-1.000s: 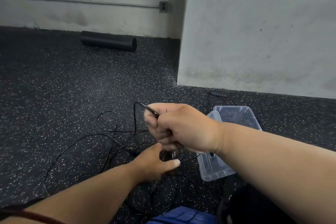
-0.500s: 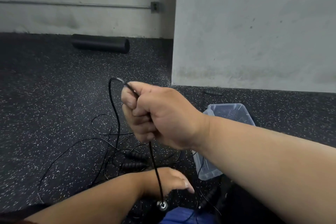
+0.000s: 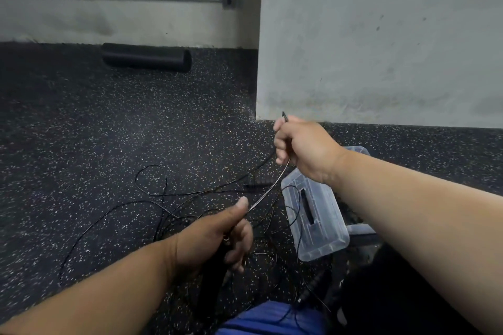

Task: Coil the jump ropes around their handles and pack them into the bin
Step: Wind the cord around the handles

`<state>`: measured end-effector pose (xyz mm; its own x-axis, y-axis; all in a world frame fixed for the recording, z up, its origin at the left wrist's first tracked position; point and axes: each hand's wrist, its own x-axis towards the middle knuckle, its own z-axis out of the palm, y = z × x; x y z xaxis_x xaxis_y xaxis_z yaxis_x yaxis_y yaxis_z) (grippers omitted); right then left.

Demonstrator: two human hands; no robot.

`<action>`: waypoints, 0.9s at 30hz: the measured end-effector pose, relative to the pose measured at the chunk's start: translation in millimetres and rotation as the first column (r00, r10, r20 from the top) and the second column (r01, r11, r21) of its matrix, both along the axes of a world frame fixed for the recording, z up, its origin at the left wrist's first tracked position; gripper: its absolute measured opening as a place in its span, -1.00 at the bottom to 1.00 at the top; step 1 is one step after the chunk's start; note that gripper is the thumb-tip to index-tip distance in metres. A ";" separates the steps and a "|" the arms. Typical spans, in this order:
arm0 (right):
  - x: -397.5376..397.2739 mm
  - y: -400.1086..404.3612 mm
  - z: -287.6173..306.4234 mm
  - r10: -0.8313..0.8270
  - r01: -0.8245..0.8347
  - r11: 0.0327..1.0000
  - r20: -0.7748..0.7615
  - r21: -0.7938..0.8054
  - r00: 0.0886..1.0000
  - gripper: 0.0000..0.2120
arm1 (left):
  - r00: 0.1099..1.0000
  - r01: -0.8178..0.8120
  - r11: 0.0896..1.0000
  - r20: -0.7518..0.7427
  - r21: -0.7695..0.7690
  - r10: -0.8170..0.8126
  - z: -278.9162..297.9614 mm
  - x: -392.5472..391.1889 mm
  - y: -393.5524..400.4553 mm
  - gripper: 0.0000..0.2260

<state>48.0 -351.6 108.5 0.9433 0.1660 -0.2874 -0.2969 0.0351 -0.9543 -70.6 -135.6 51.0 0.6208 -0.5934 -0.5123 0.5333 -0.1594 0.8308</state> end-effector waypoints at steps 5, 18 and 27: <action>-14.8 10.1 0.6 0.326 -0.290 0.879 0.035 -0.378 0.945 -0.76 | 0.910 -0.335 0.901 0.344 0.276 0.233 -3.3 10.6 -1.0 -0.67; -49.4 27.4 15.2 0.736 -0.604 0.543 -0.016 -0.583 0.677 -0.74 | 0.753 -0.569 0.737 0.591 0.363 0.290 0.0 18.2 -0.7 -0.36; -46.9 25.1 10.9 0.777 -0.617 0.535 0.049 -0.577 0.627 -0.75 | 0.712 -0.649 0.548 0.674 0.527 0.196 9.0 24.8 12.0 -0.73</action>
<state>1.1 -326.4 119.4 0.6255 0.7268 -0.2837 0.2453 -0.5284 -0.8128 -45.8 -123.5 60.0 0.9639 0.2129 -0.1597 0.2623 -0.6581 0.7058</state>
